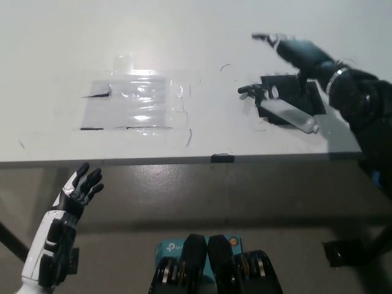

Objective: The robot uses right hand to pick up a small white air pumper and uses its left hand to compress it, and then puts it on the desk

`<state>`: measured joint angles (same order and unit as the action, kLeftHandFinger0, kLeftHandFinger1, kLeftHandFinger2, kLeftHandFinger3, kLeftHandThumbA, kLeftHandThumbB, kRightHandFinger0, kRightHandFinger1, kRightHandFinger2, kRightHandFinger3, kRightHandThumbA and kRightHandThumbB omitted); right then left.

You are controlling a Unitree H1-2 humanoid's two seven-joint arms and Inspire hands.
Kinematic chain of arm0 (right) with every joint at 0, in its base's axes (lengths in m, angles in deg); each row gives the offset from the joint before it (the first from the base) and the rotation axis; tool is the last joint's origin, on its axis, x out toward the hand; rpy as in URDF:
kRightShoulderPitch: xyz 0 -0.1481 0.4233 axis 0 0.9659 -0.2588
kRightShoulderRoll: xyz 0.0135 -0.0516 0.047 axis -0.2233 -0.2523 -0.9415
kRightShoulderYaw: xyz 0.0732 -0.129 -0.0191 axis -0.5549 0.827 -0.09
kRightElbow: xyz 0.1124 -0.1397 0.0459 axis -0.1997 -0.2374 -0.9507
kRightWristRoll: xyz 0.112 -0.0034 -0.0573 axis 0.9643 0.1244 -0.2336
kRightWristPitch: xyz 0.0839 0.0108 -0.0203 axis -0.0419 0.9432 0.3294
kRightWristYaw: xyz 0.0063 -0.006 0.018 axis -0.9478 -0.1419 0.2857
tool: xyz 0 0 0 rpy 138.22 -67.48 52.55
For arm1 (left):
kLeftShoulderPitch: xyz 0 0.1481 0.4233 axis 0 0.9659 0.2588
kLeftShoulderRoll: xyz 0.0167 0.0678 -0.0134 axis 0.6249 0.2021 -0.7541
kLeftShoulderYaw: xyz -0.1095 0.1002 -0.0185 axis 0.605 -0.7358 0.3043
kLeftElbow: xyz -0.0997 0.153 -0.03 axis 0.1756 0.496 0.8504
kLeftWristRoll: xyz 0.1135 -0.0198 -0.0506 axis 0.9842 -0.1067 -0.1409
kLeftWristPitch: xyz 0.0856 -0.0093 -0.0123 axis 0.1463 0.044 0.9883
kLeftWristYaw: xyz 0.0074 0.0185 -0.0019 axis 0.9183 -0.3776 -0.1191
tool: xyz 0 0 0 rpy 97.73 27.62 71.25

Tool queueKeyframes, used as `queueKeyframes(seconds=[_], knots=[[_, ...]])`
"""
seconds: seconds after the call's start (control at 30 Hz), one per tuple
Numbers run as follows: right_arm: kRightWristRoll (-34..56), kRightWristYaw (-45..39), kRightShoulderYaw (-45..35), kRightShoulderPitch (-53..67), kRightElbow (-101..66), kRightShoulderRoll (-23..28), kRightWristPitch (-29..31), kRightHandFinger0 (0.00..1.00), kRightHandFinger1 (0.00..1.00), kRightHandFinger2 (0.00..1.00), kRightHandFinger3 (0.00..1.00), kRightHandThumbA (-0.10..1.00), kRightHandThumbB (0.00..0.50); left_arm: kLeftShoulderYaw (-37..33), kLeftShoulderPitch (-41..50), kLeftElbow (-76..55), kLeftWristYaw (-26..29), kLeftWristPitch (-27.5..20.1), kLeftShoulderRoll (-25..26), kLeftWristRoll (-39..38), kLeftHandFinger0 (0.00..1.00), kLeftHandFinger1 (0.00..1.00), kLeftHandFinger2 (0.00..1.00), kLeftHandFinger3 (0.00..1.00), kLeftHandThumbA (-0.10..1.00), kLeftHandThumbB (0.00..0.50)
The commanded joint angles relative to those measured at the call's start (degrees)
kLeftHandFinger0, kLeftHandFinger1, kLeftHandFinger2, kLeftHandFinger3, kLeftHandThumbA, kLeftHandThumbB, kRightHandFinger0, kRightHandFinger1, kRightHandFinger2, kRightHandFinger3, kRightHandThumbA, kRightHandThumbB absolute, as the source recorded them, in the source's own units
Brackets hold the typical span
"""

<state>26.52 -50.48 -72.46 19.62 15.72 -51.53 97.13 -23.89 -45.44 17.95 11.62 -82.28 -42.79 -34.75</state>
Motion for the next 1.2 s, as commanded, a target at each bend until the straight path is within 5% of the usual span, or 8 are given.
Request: queueKeyframes(seconds=[0.0,0.07,0.2,0.43,0.57,0.87,1.0,1.17], knots=[[9.46,-1.56,-6.62,-1.38,-12.67,2.42,-1.67,1.00,1.00,1.00,1.00,1.00,0.487,0.04,0.34,-0.02,-0.68,-2.05,0.72,-1.02,1.00,1.00,1.00,1.00,1.00,0.222],[9.14,-0.88,-8.05,-1.29,-16.00,2.46,-3.13,1.00,1.00,1.00,1.00,1.00,0.500,0.08,0.35,0.07,-0.58,-2.09,0.67,-0.84,1.00,1.00,1.00,1.00,1.00,0.223],[12.70,2.39,-14.26,0.70,-26.58,1.86,-2.57,1.00,1.00,1.00,1.00,1.00,0.433,0.01,0.09,0.51,-0.54,-2.07,0.62,-0.59,1.00,1.00,1.00,1.00,1.00,0.230],[19.11,4.14,-20.35,20.14,-61.30,-3.03,-6.87,1.00,1.00,1.00,1.00,1.00,0.387,0.45,-0.86,2.24,-0.29,-2.24,0.79,-0.22,1.00,1.00,1.00,1.00,1.00,0.217],[22.28,5.94,-19.49,34.10,-69.55,-5.87,-1.93,1.00,1.00,1.00,1.00,1.00,0.293,0.70,-0.41,4.37,0.02,-2.45,0.57,-0.07,1.00,1.00,1.00,1.00,1.00,0.206],[19.95,8.55,-16.50,52.70,-69.85,-14.06,4.60,1.00,1.00,1.00,1.00,1.00,0.285,0.92,-1.15,9.80,0.67,-2.94,0.21,1.08,1.00,1.00,1.00,1.00,1.00,0.191],[22.17,8.84,-15.98,54.14,-62.20,-16.39,8.17,1.00,1.00,1.00,1.00,1.00,0.231,1.66,-2.18,11.63,0.80,-3.36,0.25,1.02,1.00,1.00,1.00,1.00,1.00,0.172],[19.31,8.82,-14.61,54.01,-55.55,-17.12,8.61,1.00,1.00,1.00,1.00,1.00,0.241,2.44,-2.97,13.60,1.09,-3.47,0.07,0.77,1.00,1.00,1.00,1.00,1.00,0.167]])
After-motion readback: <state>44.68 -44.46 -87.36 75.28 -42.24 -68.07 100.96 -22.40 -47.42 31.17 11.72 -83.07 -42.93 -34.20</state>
